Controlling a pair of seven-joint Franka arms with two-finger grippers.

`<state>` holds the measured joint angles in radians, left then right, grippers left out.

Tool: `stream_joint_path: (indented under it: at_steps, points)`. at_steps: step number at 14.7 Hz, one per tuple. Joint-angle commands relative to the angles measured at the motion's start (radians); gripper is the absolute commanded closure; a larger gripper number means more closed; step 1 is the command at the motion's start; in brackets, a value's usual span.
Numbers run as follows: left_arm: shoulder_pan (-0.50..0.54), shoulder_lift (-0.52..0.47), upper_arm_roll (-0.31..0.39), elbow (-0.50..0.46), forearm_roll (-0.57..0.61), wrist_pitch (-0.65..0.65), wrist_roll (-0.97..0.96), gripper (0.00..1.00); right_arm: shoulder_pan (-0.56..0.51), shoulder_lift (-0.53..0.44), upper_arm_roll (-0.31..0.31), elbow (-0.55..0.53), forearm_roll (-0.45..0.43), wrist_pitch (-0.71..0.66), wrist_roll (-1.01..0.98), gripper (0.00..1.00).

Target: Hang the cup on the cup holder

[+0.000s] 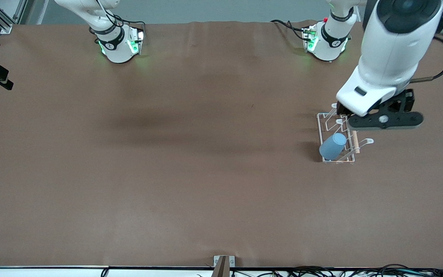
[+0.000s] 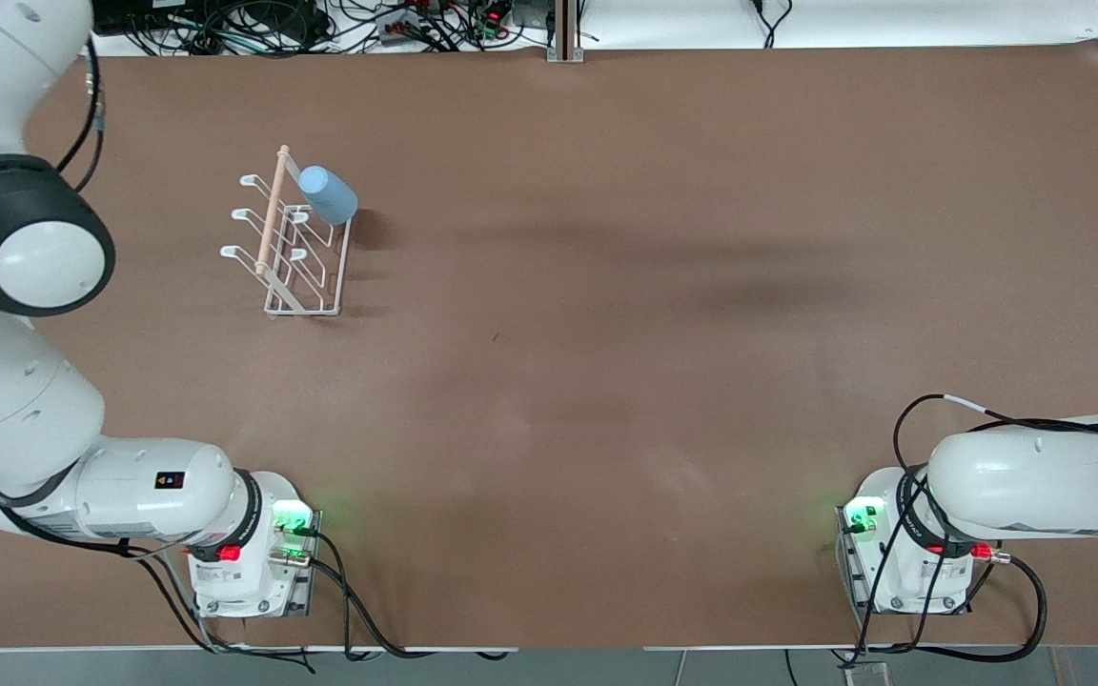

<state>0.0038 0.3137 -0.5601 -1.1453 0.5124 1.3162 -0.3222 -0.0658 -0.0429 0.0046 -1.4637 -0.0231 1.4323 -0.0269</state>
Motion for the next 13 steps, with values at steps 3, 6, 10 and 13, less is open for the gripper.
stream_joint_path:
  at_steps: [3, 6, 10, 13]
  points:
    - [0.024, -0.042, -0.003, -0.014, -0.052, 0.018, -0.003, 0.00, -0.014, -0.005, 0.014, -0.007, -0.006, 0.007, 0.016, 0.00]
    - [0.059, -0.044, -0.004, -0.014, -0.153, 0.031, -0.003, 0.00, -0.017, 0.003, 0.014, -0.007, -0.006, 0.025, 0.015, 0.00]
    - [0.096, -0.082, 0.012, -0.024, -0.257, 0.060, 0.000, 0.00, -0.022, 0.006, 0.012, -0.004, -0.008, 0.028, 0.013, 0.00]
    - [0.029, -0.139, 0.202, -0.057, -0.400, 0.078, 0.032, 0.00, -0.023, 0.008, 0.012, -0.004, -0.006, 0.042, 0.013, 0.00]
